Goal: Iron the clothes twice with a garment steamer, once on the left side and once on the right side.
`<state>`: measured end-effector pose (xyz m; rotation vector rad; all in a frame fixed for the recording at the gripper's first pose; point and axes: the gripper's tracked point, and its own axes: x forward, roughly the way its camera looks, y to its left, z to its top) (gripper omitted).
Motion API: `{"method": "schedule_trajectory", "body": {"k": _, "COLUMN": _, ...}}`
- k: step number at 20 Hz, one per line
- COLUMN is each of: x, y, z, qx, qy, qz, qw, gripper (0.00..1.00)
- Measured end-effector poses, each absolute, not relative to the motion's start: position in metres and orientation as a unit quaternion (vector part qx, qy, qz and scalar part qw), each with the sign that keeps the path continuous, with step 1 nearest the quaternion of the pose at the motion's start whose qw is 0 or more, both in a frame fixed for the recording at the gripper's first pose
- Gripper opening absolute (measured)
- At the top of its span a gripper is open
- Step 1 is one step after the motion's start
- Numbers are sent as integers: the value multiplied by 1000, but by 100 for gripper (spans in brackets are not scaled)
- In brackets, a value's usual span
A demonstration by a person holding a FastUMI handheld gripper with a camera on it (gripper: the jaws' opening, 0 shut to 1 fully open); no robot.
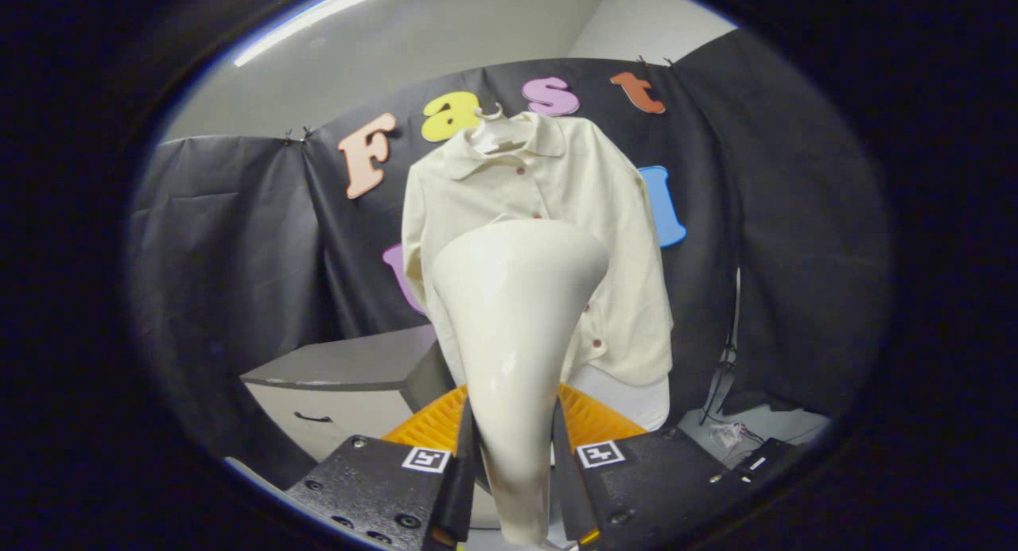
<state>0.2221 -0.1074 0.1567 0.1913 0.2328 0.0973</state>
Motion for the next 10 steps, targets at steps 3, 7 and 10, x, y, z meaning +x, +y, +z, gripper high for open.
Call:
{"method": "schedule_trajectory", "body": {"k": 3, "x": 210, "y": -70, "z": 189, "qx": 78, "qy": 99, "qz": 61, "qw": 990, "gripper": 44}}
{"method": "schedule_trajectory", "body": {"k": 7, "x": 195, "y": -19, "z": 225, "qx": 58, "qy": 64, "qz": 72, "qw": 994, "gripper": 43}}
{"method": "schedule_trajectory", "body": {"k": 10, "x": 180, "y": 20, "z": 247, "qx": 23, "qy": 40, "qz": 79, "qw": 996, "gripper": 43}}
